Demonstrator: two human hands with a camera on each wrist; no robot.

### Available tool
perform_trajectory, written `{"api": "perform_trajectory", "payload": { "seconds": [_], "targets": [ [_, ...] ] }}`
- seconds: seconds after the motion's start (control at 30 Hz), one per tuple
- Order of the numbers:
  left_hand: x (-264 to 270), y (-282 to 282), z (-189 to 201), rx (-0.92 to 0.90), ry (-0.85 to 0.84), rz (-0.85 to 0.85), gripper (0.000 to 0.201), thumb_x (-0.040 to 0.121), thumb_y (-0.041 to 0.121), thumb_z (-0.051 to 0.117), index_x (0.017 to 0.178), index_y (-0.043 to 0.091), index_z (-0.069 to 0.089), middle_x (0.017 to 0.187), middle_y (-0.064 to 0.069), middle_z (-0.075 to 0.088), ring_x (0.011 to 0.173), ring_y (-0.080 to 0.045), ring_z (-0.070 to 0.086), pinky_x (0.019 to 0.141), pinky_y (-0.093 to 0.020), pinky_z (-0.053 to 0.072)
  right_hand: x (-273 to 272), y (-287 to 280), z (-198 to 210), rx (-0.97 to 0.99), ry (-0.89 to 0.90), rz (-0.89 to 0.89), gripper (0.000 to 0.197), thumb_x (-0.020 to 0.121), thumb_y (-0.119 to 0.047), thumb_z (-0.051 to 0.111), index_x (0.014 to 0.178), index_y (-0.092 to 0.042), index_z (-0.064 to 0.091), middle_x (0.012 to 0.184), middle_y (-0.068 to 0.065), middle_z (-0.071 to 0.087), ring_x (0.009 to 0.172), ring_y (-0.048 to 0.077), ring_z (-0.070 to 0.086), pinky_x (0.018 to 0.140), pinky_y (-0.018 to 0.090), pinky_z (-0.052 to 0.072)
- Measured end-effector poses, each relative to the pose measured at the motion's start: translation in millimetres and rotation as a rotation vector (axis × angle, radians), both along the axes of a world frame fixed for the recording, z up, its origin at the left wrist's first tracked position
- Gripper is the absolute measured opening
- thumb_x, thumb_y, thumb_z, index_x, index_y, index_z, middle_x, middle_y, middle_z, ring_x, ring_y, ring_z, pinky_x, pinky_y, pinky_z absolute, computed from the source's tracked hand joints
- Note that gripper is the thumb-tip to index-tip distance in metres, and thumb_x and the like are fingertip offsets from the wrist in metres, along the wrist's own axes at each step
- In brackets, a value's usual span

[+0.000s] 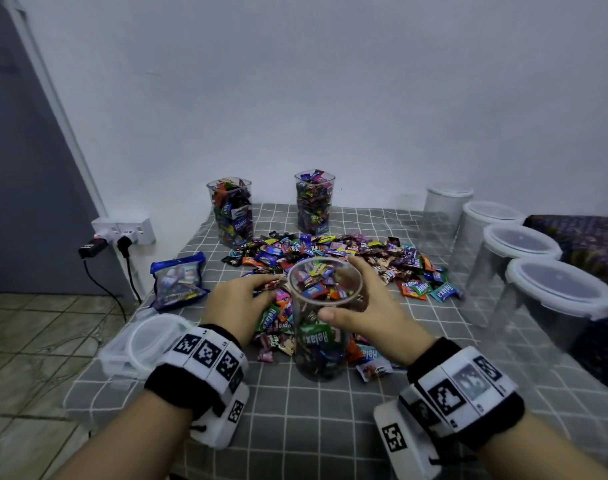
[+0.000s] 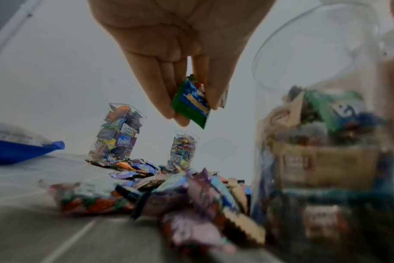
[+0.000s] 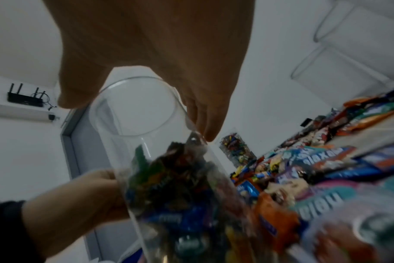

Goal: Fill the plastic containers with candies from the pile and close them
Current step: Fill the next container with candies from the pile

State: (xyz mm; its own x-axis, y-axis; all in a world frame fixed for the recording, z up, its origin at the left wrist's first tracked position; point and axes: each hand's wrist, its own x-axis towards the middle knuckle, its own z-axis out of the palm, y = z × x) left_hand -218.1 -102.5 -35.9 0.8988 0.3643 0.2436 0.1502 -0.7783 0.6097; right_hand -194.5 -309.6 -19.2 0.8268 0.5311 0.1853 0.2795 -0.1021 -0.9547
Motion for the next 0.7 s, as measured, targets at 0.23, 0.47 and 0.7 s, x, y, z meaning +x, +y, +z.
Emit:
{"api": "perform_trajectory", "payload": {
  "seconds": [0.23, 0.47, 0.7],
  "targets": [
    [-5.3, -4.8, 45.6, -0.312, -0.340, -0.093, 0.027, 0.083, 0.017, 0.068, 0.104, 0.033, 0.070, 0.089, 0.006, 0.070, 0.083, -0.013, 0.066, 0.080, -0.034, 0.056, 3.2, -1.4, -8.3, -0.012, -0.030, -0.019, 0.057, 0.069, -0.013, 0.080, 0.102, -0.042, 0.042, 0.106, -0.023, 0.053, 0.096, -0.018, 0.052, 0.087, 0.009, 0.042],
    [0.0, -33.5, 71.1, -0.417, -0.316, -0.385, 0.032, 0.079, 0.012, 0.072, 0.083, 0.043, 0.073, 0.086, 0.012, 0.073, 0.088, -0.014, 0.069, 0.086, -0.042, 0.055, 3.3, -0.9, -11.0, -0.029, -0.048, -0.035, 0.056, 0.068, -0.017, 0.082, 0.103, -0.040, 0.045, 0.106, -0.019, 0.057, 0.099, -0.012, 0.054, 0.092, 0.016, 0.044],
    [1.4, -45.8, 64.5, -0.115, -0.237, -0.434, 0.022, 0.076, 0.023, 0.071, 0.098, 0.021, 0.074, 0.094, 0.005, 0.072, 0.090, -0.008, 0.065, 0.085, -0.035, 0.051, 3.4, -4.1, -9.8, 0.002, -0.041, -0.020, 0.057, 0.070, -0.004, 0.079, 0.107, -0.029, 0.045, 0.096, -0.016, 0.057, 0.082, -0.021, 0.056, 0.073, 0.003, 0.043]
  ]
}}
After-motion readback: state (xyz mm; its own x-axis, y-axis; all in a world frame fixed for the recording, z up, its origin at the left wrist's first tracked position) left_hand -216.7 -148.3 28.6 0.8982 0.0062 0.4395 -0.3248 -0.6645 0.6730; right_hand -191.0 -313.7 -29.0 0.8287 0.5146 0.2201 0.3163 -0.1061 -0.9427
